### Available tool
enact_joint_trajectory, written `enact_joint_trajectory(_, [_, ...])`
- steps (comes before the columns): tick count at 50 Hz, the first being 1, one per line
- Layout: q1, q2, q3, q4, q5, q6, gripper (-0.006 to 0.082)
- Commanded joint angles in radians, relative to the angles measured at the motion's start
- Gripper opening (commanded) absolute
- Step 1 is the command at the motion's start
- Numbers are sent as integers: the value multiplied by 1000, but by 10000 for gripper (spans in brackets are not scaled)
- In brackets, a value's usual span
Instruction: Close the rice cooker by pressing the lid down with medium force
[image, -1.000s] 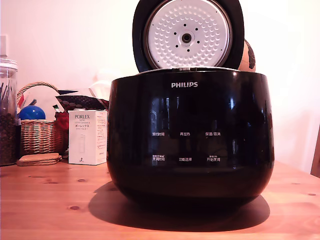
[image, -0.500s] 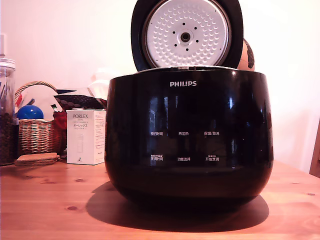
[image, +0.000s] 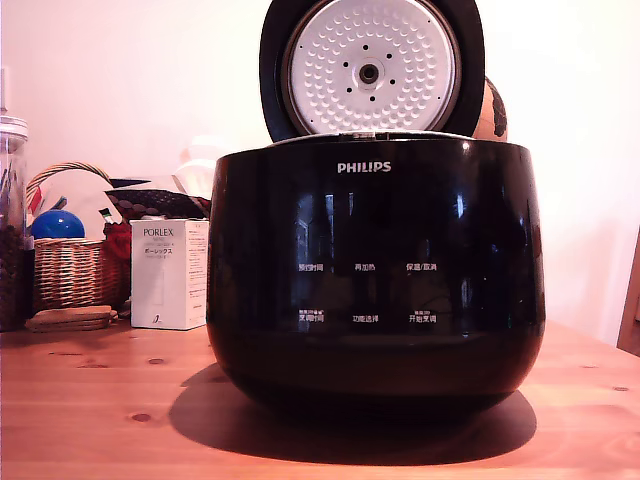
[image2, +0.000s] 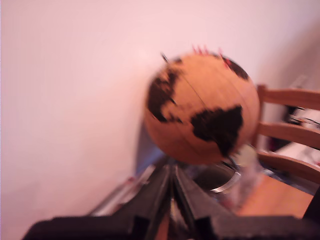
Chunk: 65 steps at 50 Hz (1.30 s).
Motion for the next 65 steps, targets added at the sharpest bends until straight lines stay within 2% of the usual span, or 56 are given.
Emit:
enact_joint_trajectory(1, [-11, 29, -2, 18, 26, -24, -24])
enact_joint_trajectory(25, [-134, 132, -2, 12, 101, -28, -24])
enact_joint_trajectory(26, [-139, 135, -2, 2, 101, 1, -24])
enact_joint_trajectory(30, [-157, 137, -2, -47, 102, 1, -24])
enact_joint_trajectory(31, [-161, 137, -2, -55, 101, 51, -24])
enact_joint_trajectory(65, [-222, 137, -2, -178, 118, 74, -24])
